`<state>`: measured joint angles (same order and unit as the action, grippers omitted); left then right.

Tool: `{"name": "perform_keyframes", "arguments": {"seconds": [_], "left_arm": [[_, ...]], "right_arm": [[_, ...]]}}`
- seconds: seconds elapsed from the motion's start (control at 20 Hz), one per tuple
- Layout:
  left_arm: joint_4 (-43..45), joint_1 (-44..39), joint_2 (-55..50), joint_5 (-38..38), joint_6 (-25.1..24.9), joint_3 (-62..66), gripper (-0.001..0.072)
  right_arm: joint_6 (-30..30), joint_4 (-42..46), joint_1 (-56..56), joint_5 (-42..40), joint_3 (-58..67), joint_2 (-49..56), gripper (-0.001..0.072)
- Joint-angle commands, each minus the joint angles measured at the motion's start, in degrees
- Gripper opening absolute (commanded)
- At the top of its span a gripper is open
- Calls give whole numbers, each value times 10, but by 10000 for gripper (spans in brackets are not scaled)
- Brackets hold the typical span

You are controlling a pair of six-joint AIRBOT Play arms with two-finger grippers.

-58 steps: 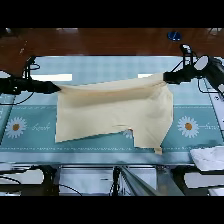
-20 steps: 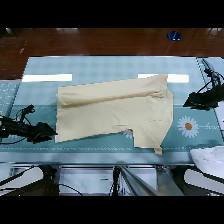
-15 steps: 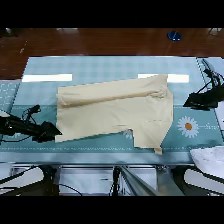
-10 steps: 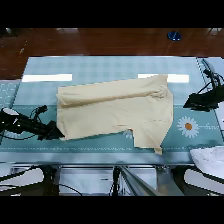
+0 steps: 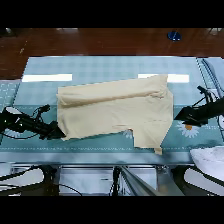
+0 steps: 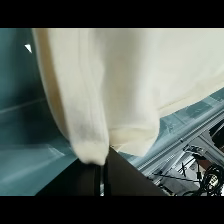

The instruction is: Fold the shirts.

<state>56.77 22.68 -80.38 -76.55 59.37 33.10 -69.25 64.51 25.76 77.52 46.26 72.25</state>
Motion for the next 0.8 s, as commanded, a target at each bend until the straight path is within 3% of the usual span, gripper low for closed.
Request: {"name": "perform_keyframes", "arguments": {"seconds": [0.0, 0.25, 0.3, 0.45, 0.55, 0.6, 0.65, 0.75], "left_arm": [[2, -1, 0, 17, -4, 0, 31], [2, -1, 0, 15, -11, 0, 31], [2, -1, 0, 15, -11, 0, 31], [2, -1, 0, 15, -13, 0, 31], [2, -1, 0, 15, -19, 0, 31], [2, -1, 0, 16, -23, 0, 31], [2, -1, 0, 15, -30, 0, 31], [-1, 2, 1, 3, -39, 4, 30]], "right_arm": [[31, -75, 9, -60, -79, -7, 578], [34, -88, 9, -97, -118, -7, 568], [31, -92, 9, -113, -125, -7, 504], [27, -125, 9, -179, -147, -7, 453], [28, -140, 9, -197, -154, -7, 266], [28, -148, 9, -196, -154, -8, 68], [31, -165, 9, -187, -153, -8, 24], [76, -214, 9, -152, -141, -30, 23]]}}
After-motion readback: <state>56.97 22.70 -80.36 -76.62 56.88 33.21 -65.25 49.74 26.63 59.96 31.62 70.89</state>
